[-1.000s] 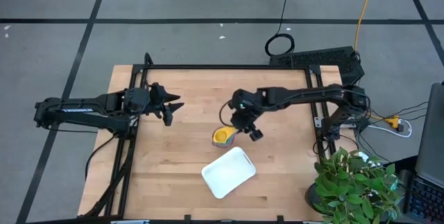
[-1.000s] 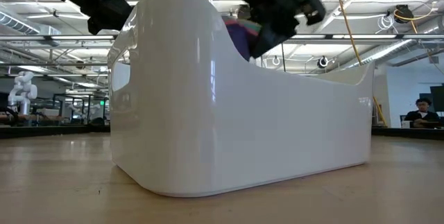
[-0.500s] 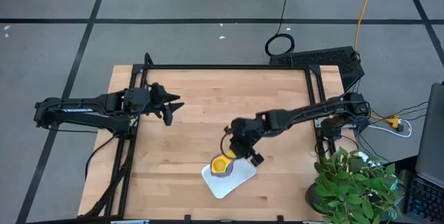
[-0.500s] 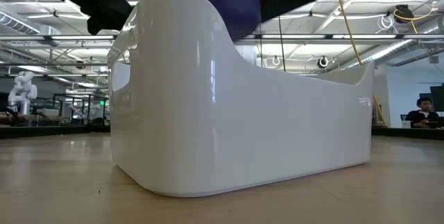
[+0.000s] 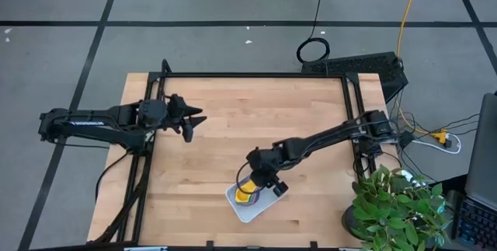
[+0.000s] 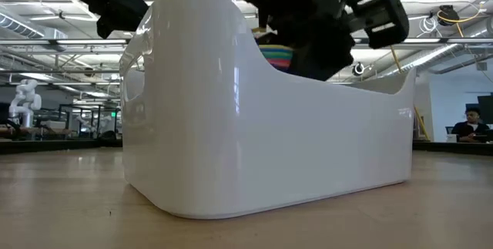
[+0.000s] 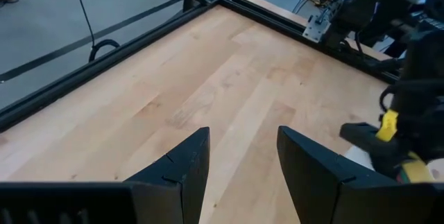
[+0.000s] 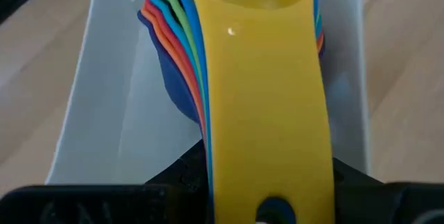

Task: Nest measuring cups in basket
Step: Put the nested measuring cups into the white bin

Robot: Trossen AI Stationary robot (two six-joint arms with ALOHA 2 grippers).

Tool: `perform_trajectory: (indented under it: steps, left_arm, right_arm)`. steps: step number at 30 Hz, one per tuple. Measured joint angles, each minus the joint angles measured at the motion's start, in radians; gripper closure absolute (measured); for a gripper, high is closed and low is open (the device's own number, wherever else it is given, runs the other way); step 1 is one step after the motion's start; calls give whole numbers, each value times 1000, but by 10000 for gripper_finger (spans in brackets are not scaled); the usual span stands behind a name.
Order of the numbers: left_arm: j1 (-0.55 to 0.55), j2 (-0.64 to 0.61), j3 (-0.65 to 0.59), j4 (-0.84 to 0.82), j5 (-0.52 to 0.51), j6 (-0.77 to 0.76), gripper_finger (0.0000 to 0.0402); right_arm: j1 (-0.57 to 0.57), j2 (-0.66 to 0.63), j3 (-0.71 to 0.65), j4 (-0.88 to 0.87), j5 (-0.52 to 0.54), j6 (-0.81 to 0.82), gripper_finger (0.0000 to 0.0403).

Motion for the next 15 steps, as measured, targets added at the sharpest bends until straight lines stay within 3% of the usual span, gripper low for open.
perform_trajectory:
  steps: [9, 15]
  left_arm:
    - [-11, 10, 0, 1, -1, -19, 231]
    - [-12, 45, 0, 1, -2, -23, 231]
  right_arm:
    - [0, 20, 0, -26, -4, 0, 285]
    - [0, -17, 0, -79, -4, 14, 142]
